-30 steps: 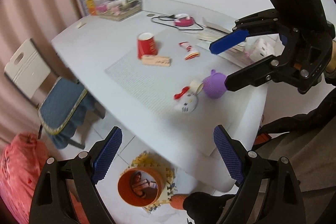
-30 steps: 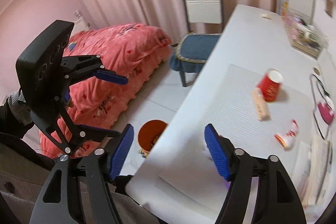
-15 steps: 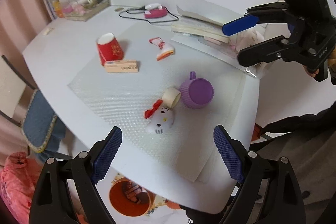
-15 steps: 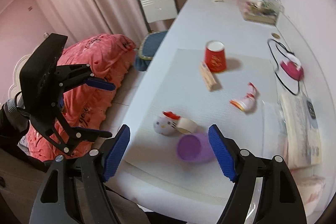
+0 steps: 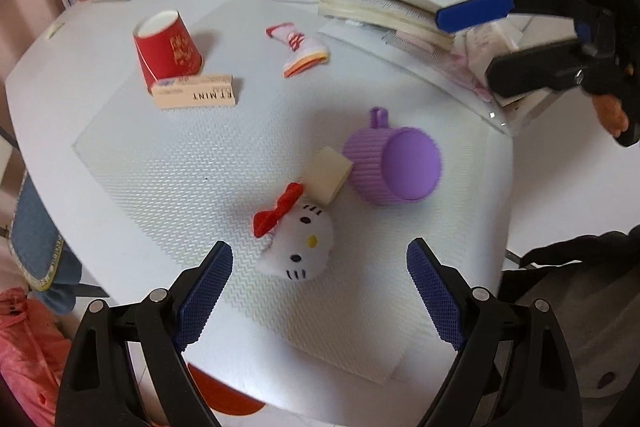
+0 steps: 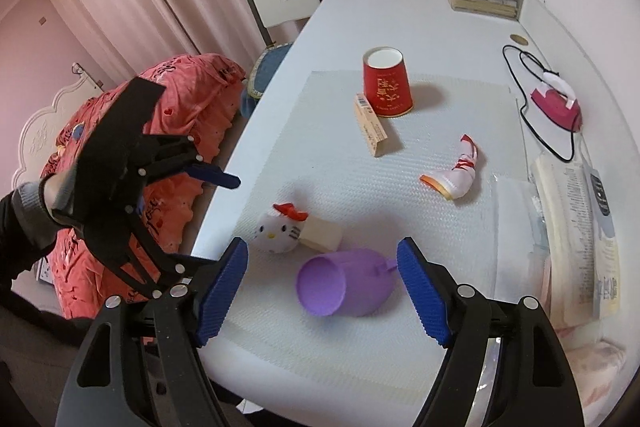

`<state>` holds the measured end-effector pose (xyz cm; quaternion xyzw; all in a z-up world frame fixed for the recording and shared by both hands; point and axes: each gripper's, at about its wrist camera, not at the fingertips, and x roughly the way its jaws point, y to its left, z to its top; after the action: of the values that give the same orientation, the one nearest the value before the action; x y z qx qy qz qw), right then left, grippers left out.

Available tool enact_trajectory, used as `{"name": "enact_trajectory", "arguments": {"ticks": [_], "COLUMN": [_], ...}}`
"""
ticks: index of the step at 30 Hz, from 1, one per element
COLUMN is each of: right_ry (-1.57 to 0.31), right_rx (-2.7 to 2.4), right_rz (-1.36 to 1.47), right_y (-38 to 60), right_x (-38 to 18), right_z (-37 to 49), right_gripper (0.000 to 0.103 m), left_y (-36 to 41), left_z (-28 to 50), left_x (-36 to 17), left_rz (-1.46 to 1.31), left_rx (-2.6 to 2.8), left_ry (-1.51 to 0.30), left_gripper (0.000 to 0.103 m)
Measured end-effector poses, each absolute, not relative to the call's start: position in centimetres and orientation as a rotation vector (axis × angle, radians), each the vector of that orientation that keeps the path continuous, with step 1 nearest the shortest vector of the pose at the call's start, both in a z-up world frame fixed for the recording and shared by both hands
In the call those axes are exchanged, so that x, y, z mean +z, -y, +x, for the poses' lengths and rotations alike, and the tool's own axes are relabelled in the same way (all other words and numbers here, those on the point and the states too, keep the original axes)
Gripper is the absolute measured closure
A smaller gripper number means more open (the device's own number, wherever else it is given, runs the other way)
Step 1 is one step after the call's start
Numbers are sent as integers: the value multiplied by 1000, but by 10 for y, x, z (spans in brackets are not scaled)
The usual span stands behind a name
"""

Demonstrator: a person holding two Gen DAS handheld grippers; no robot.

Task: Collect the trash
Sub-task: 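Grasp the Hello Kitty plush with the left tool while the right tool grasps the red-white sock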

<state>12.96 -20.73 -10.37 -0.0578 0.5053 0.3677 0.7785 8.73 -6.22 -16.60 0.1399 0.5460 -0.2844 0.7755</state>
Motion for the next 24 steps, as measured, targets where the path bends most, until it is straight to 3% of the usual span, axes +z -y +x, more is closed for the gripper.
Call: {"name": "enact_trajectory", "arguments": {"ticks": [1, 4, 10, 13, 16, 24], "right_ry": [-1097, -1109, -1136, -1143, -1146, -1145], "right_rx": [793, 795, 789, 779, 764, 710], "right_rz": [-125, -124, -104, -97, -99, -77], "right_y": [207, 207, 210, 213, 214, 214], "right_x": [-107, -114, -130, -135, -140, -153], "right_z": [133, 143, 156, 161, 166, 193], "right_gripper": [26, 26, 26, 26, 26, 26], "left_y": [63, 64, 65, 67, 64, 56], "left_z": [90, 97, 102, 99, 102, 120], "left_x": [-173, -187, -211, -217, -213, -198], "left_rz": [315, 336, 346, 378, 356, 387], "left_rx": [-611, -612, -614, -608, -619, -628], "left_ry": [-1192, -1206, -1236, -1223, -1216, -1185], "left_gripper": [15, 29, 30, 40, 56, 60]}}
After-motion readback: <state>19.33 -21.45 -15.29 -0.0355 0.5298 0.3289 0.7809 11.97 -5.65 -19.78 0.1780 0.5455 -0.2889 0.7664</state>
